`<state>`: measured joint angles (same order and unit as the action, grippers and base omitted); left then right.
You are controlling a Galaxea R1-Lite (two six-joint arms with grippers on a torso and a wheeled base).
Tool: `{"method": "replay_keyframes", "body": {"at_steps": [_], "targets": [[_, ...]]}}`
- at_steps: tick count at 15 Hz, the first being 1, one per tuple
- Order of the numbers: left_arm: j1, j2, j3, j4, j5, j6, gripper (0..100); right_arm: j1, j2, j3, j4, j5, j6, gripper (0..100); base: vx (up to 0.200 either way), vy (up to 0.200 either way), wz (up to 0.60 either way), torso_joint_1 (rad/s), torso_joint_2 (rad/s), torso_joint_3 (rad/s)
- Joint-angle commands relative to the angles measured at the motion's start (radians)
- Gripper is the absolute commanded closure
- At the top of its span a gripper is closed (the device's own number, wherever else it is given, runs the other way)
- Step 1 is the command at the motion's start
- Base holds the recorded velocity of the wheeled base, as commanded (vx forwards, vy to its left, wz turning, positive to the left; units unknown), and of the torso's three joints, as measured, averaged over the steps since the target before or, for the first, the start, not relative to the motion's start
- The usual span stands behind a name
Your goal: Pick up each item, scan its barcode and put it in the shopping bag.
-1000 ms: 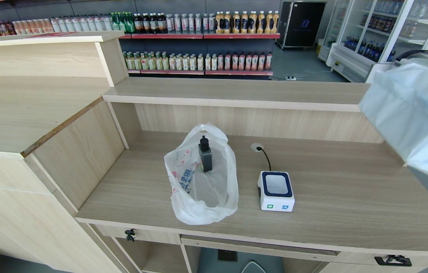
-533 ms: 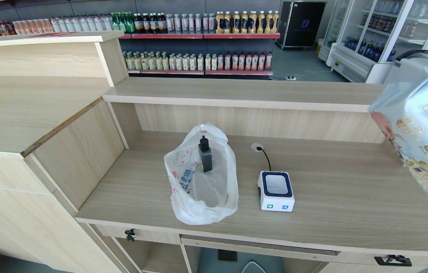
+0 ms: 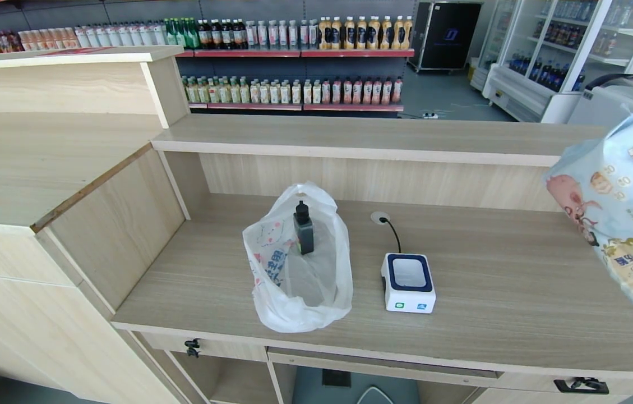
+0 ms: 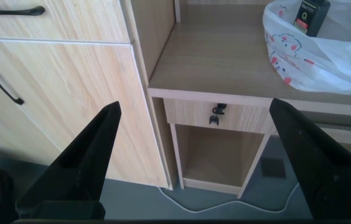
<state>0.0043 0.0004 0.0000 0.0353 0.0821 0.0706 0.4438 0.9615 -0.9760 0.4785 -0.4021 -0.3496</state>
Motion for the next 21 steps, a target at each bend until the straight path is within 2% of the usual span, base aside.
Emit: {"method": "replay_keyframes", "body": {"at_steps": [1, 4, 5, 7, 9, 10, 13, 15, 19, 20, 21], "targets": [[0.0, 0.001, 0.0, 0.0, 0.001, 0.0, 0, -0.085, -0.004, -0.063, 0.04, 0.026, 0.047, 100, 0.0, 0.0, 0.0, 0.0, 0.0, 0.0], [0.0, 0.001, 0.0, 0.0, 0.001, 0.0, 0, -0.082, 0.005, -0.079, 0.038, 0.032, 0.083, 100, 0.0, 0.0, 0.0, 0.0, 0.0, 0.0], [0.0, 0.0, 0.0, 0.0, 0.001, 0.0, 0, -0.082, 0.02, -0.084, 0.032, 0.068, 0.096, 100, 0.0, 0.0, 0.0, 0.0, 0.0, 0.0], [0.0, 0.0, 0.0, 0.0, 0.001, 0.0, 0, -0.106, 0.034, -0.092, 0.028, 0.236, 0.119, 100, 0.0, 0.0, 0.3, -0.001, 0.0, -0.001], [0.0, 0.001, 0.0, 0.0, -0.001, 0.0, 0, -0.119, 0.072, -0.102, -0.011, 0.279, 0.126, 100, 0.0, 0.0, 0.6, 0.002, 0.0, 0.0], [0.0, 0.0, 0.0, 0.0, 0.001, 0.0, 0, -0.128, 0.106, -0.127, -0.015, 0.339, 0.139, 100, 0.0, 0.0, 0.6, 0.012, -0.01, 0.002], [0.0, 0.0, 0.0, 0.0, 0.001, 0.0, 0, -0.28, 0.189, -0.162, 0.02, 0.554, 0.175, 100, 0.0, 0.0, 0.6, 0.012, 0.0, -0.001], [0.0, 0.001, 0.0, 0.0, 0.001, 0.0, 0, -0.329, 0.224, -0.15, 0.066, 0.638, 0.176, 100, 0.0, 0.0, 0.6, 0.0, 0.0, 0.005], [0.0, 0.0, 0.0, 0.0, 0.001, 0.0, 0, -0.565, 0.304, -0.058, 0.089, 0.971, 0.152, 100, 0.0, 0.0, 0.0, 0.0, 0.0, 0.0], [0.0, 0.0, 0.0, 0.0, 0.001, 0.0, 0, -0.656, 0.329, -0.038, 0.089, 1.099, 0.132, 100, 0.0, 0.0, 0.0, 0.0, 0.0, 0.0], [0.0, 0.0, 0.0, 0.0, 0.001, 0.0, 0, -0.725, 0.37, -0.038, 0.092, 1.158, 0.073, 100, 0.0, 0.0, 0.0, 0.0, 0.0, 0.0]]}}
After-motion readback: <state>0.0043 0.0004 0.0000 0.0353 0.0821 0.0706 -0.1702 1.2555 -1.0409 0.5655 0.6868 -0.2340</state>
